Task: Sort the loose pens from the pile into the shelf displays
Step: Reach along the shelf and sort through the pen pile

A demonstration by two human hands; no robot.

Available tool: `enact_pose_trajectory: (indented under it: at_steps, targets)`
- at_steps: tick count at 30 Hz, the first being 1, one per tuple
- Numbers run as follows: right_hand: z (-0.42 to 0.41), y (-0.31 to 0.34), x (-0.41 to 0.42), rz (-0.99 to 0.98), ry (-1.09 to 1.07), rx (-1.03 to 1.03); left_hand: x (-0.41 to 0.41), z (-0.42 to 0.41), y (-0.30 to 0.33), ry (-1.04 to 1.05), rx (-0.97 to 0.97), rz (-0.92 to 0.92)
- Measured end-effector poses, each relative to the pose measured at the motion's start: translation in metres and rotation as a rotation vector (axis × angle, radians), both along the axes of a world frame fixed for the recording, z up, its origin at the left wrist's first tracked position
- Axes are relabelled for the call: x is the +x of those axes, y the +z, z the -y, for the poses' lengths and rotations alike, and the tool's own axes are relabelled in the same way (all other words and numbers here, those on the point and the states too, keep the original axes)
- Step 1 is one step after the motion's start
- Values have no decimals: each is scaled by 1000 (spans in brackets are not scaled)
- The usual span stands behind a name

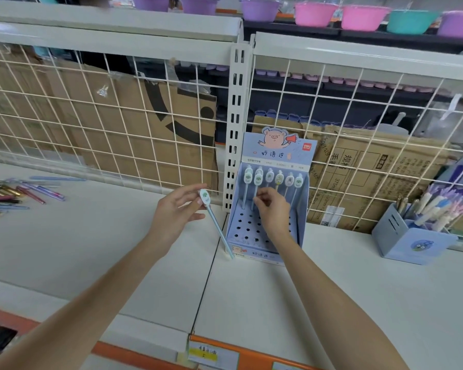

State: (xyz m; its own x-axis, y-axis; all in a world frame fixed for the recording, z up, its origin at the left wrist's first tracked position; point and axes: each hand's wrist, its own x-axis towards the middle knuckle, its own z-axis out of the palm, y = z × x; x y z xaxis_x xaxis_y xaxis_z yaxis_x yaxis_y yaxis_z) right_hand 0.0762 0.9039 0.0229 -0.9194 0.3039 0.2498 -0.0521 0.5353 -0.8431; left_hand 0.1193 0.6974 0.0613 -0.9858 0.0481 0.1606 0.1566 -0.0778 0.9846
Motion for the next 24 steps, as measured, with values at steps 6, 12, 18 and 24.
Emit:
enact_pose_trajectory:
  at_steps: [6,12,18,24]
  targets:
    - [1,1,-1,4,-9,22,1,-1,0,-8,2,3]
    - [4,0,6,0,-4,-45,-2,-3,3,-26,-18,-1]
    - [5,17,39,-27,178,-194,-8,-10,10,-76,-47,-45]
    - [2,30,61,121,482,-169,-13,-29,15,-159,-47,-82]
